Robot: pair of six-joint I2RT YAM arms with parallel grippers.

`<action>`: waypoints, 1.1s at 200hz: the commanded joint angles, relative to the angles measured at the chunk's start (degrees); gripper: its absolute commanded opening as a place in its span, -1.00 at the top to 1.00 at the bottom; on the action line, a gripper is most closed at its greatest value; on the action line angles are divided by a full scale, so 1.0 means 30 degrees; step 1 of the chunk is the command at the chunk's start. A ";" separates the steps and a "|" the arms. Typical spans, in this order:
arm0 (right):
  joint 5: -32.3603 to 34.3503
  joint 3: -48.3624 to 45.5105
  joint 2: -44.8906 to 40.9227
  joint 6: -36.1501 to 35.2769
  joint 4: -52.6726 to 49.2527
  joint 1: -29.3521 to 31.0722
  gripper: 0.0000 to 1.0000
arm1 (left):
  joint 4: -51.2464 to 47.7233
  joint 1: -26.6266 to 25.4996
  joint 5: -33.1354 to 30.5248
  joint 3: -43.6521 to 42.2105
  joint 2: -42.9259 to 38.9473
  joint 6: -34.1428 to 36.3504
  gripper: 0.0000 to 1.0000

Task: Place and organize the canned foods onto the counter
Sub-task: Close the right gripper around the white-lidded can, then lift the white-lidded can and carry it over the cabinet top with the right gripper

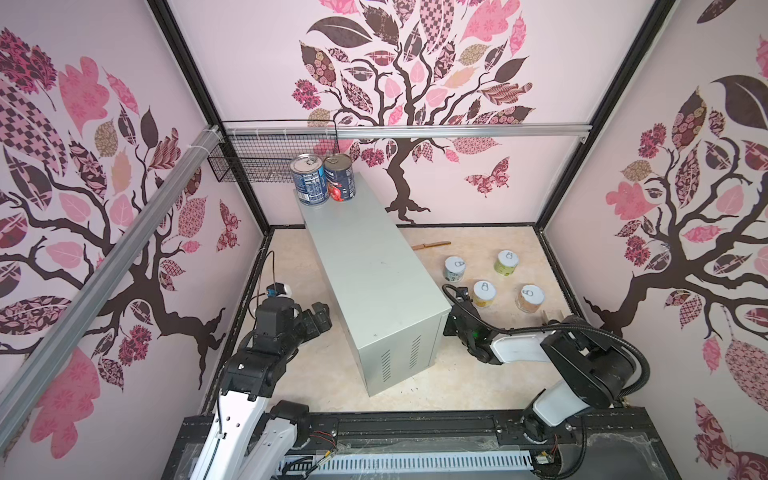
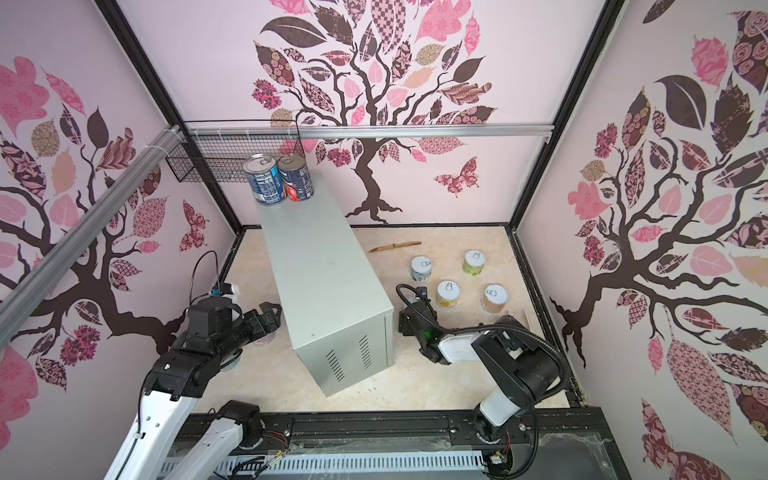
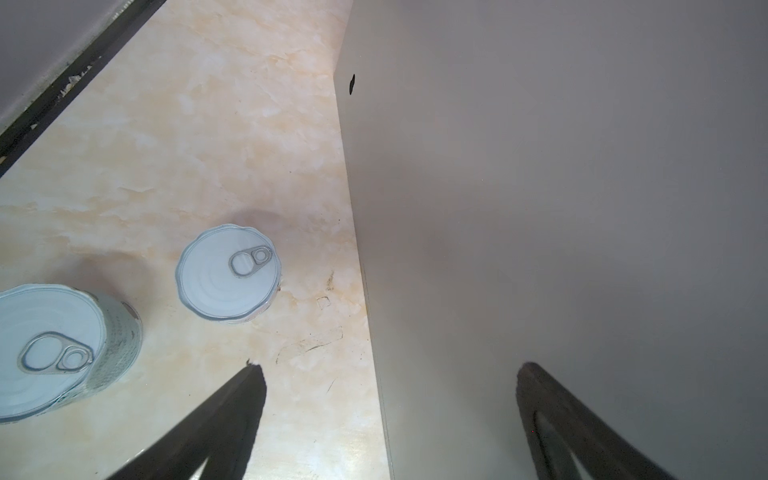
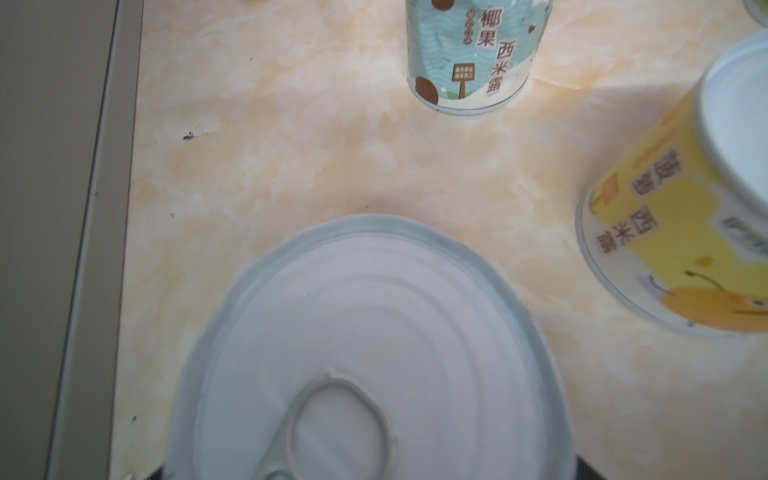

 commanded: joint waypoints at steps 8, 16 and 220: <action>-0.0550 0.1392 -0.2656 -0.0281 -0.2781 -0.0788 -0.06 | 0.0375 -0.0063 -0.0229 -0.0571 -0.0451 0.0030 -0.96; -0.1108 0.1638 -0.3086 -0.0405 -0.3357 -0.1123 -0.07 | 0.0388 -0.0061 -0.0228 -0.0570 -0.0458 0.0029 -0.96; -0.4066 2.5632 -0.3235 -0.4882 -2.0890 -0.1728 0.02 | -0.2017 -0.0061 0.0606 0.3083 -0.1657 0.0677 -0.96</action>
